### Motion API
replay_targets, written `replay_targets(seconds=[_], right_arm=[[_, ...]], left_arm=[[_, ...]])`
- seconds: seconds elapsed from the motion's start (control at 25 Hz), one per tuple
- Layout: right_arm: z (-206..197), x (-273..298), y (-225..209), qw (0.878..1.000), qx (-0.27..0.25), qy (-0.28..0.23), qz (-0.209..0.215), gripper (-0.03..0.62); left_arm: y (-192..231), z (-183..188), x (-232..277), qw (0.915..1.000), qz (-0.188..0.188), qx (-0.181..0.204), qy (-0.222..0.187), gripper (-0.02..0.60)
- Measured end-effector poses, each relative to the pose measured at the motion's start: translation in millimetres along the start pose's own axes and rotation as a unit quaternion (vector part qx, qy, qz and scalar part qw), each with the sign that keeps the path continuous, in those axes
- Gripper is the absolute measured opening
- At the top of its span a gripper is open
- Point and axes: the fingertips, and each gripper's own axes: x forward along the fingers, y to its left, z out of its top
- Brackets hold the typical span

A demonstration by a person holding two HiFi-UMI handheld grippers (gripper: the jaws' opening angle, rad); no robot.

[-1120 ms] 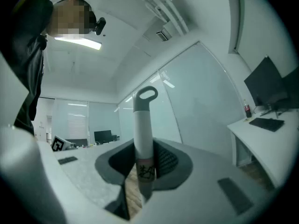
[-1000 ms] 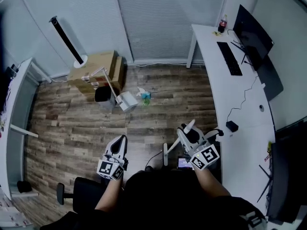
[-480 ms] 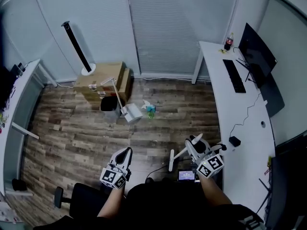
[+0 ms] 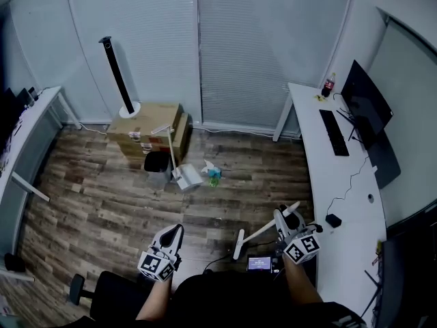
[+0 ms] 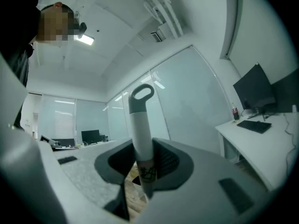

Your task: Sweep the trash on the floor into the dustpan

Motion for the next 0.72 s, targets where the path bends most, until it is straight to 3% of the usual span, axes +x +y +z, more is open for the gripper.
replay_targets(seconds=[0.32,0.72], right_arm=[[1.6,8.7,14.3,1.0,-0.003,-0.017,-0.019,0.097],[-1.4,13.8,10.6,0.999,0.014,-0.015,-0.04,0.097]], left_arm=[[33.3,-1.3,-28.1,0.9996,0.029,0.003,-0.004,-0.006],[43.8,-8.8,-23.1,0.9999,0.008,-0.013,-0.003,-0.006]])
